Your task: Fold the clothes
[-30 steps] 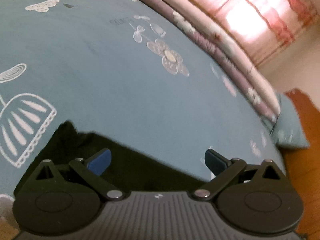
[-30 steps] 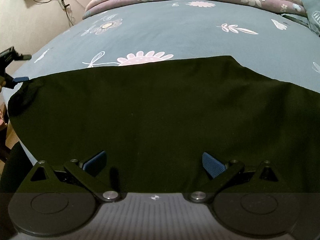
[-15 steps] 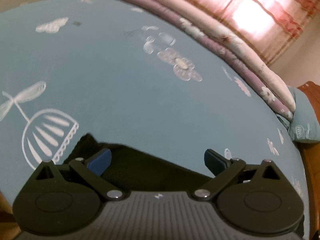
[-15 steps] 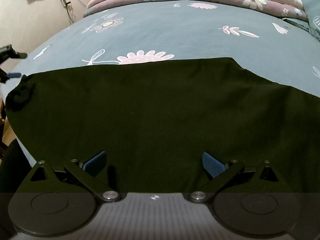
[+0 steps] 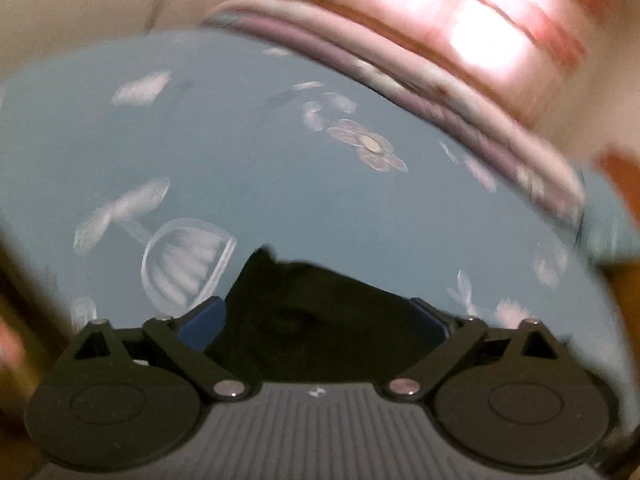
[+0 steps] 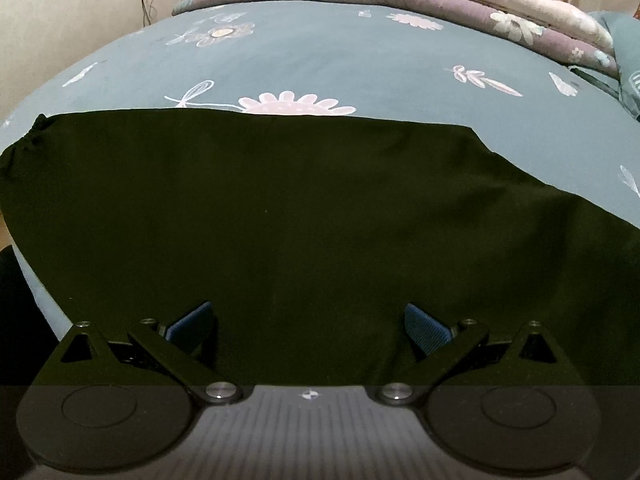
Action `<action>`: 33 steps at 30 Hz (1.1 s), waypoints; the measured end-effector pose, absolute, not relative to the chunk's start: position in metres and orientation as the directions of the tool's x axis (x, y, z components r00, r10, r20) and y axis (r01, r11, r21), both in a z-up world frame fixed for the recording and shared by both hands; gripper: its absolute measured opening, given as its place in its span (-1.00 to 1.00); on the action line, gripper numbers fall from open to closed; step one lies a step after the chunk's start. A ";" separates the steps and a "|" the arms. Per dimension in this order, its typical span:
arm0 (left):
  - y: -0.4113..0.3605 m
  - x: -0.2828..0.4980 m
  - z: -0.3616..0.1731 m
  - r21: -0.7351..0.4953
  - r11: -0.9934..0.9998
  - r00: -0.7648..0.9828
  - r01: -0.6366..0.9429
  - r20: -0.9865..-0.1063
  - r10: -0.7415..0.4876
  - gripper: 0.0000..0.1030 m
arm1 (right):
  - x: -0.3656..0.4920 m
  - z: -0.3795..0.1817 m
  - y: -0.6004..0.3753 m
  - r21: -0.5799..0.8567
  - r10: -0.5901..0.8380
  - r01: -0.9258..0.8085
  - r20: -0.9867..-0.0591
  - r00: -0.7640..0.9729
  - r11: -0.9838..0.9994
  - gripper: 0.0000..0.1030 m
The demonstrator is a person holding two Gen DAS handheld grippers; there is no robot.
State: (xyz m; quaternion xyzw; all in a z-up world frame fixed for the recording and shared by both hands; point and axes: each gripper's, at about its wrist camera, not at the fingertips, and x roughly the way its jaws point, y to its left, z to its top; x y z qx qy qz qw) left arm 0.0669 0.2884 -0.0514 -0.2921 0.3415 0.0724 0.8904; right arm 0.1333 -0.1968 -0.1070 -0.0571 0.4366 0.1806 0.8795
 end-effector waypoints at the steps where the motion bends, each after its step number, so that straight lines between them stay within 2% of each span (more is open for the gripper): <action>1: 0.298 0.060 -0.059 -0.528 0.771 0.760 -0.357 -0.643 -0.089 0.69 | 0.133 -0.107 -0.197 0.057 0.269 -0.367 -0.785 0.558 0.928 1.00; 4: 0.318 0.042 -0.083 -0.639 0.666 0.768 -0.383 -0.621 -0.154 0.67 | 0.133 -0.109 -0.196 0.050 0.267 -0.366 -0.776 0.572 0.929 1.00; 11: 0.330 0.036 -0.131 -0.727 0.559 0.757 -0.398 -0.604 -0.248 0.67 | 0.133 -0.111 -0.191 0.022 0.245 -0.357 -0.766 0.595 0.934 1.00; 26: 0.337 0.070 -0.149 -0.741 0.568 0.744 -0.359 -0.594 -0.304 0.67 | 0.138 -0.112 -0.188 0.011 0.241 -0.359 -0.758 0.605 0.933 1.00; 33: 0.340 0.064 -0.156 -0.779 0.526 0.776 -0.342 -0.550 -0.309 0.66 | 0.138 -0.112 -0.187 0.009 0.240 -0.359 -0.757 0.607 0.933 1.00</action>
